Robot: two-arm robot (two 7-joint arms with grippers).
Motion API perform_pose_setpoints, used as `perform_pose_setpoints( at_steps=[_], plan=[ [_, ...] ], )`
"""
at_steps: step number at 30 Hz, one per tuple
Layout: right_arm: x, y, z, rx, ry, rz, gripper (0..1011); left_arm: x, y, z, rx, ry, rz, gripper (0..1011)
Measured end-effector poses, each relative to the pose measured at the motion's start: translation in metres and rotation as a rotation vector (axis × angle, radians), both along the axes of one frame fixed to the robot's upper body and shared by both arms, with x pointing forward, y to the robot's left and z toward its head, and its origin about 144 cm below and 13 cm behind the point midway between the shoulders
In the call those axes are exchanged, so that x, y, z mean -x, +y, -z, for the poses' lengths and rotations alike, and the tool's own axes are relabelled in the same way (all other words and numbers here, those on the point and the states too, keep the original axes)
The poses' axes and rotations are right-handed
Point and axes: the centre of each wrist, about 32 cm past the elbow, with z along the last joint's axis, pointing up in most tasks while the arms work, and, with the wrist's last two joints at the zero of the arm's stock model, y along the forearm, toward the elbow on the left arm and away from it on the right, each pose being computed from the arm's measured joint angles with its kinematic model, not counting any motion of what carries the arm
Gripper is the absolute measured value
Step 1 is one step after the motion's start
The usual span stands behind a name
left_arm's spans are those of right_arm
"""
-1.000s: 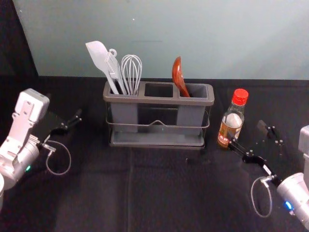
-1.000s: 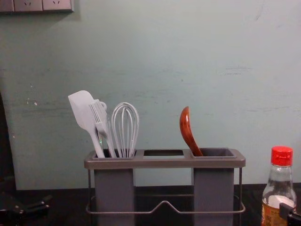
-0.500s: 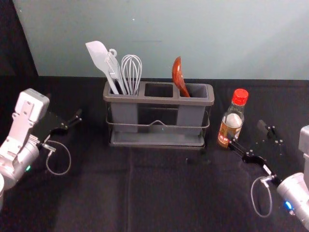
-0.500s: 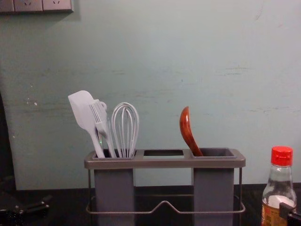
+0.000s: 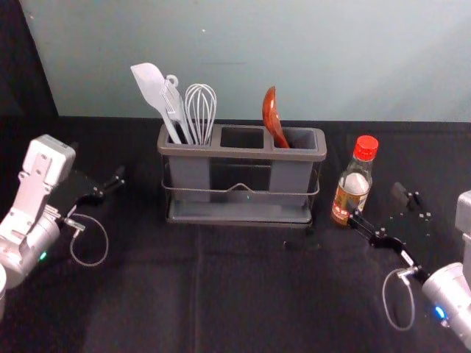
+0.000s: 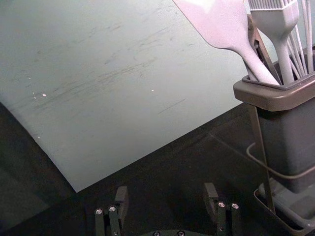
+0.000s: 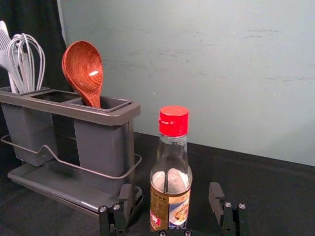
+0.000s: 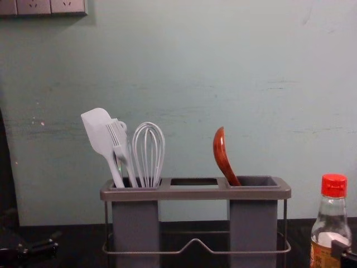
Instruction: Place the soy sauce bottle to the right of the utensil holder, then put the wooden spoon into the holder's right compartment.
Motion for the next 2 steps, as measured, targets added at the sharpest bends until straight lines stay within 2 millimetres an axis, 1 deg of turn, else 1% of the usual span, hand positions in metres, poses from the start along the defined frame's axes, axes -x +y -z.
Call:
perform_pose_setpoints(
  at_steps=[2],
  plan=[
    [0.0,0.0,0.0,0.0,0.0,0.0,1003,0.0,0.0,0.0,0.0,0.0,0.0,1005]
  ],
)
